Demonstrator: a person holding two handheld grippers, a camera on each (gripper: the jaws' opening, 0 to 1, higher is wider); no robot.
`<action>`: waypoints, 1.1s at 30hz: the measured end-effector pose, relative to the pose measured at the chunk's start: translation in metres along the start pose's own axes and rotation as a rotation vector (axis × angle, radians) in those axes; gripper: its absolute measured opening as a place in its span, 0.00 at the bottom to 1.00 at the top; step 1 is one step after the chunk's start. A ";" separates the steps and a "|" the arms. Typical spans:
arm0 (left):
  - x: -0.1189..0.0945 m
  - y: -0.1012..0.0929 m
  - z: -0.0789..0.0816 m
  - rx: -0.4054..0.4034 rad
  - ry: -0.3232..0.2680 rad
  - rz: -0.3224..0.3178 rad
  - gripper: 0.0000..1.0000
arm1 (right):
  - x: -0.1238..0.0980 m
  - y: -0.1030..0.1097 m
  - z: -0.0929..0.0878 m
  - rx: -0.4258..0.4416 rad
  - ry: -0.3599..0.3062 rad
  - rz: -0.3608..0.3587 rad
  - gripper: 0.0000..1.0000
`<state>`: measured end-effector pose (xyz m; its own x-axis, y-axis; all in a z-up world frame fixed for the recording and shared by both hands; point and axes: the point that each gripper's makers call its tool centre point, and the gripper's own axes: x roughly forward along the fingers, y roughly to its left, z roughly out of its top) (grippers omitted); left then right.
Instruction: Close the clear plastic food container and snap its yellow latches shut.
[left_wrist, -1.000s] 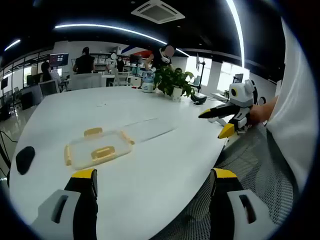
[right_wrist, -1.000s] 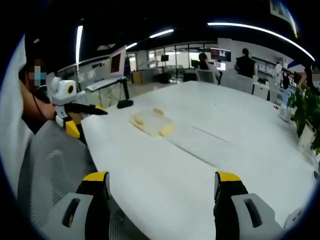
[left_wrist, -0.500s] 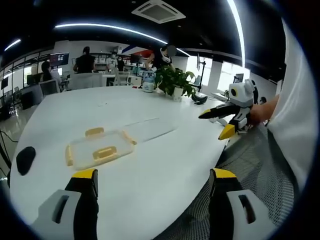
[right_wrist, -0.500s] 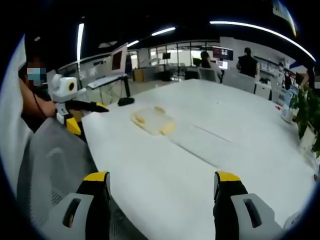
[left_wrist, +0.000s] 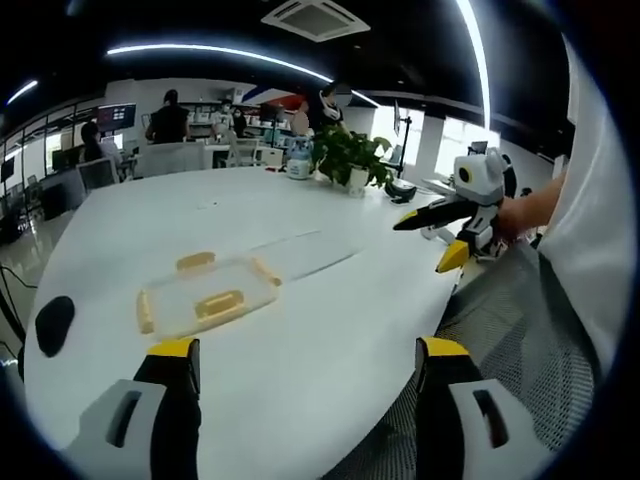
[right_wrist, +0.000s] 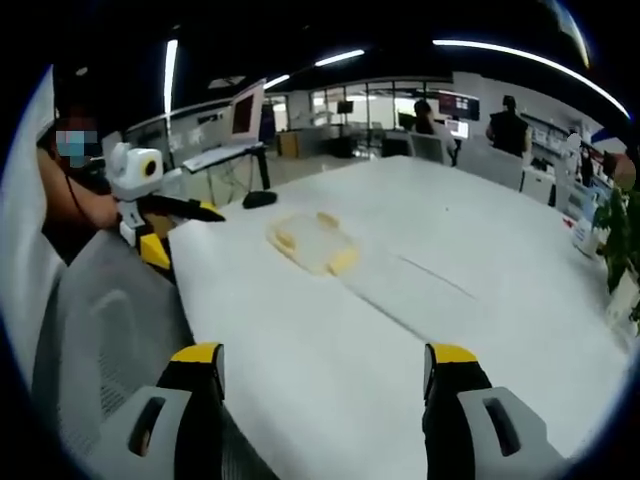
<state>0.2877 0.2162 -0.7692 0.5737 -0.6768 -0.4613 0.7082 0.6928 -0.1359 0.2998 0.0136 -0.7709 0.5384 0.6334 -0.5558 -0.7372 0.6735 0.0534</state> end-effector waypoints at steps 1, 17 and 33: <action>0.000 0.002 0.000 0.002 0.004 0.000 0.90 | 0.002 -0.001 0.001 -0.005 0.003 0.001 0.83; 0.011 0.014 0.002 0.024 0.029 -0.020 0.89 | 0.022 -0.013 0.020 -0.002 -0.003 0.009 0.83; 0.011 0.038 0.004 0.061 0.046 -0.021 0.87 | 0.043 -0.012 0.030 -0.052 0.017 0.043 0.82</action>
<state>0.3222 0.2341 -0.7762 0.5397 -0.6779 -0.4992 0.7445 0.6612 -0.0929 0.3446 0.0441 -0.7710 0.4990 0.6544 -0.5682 -0.7800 0.6248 0.0345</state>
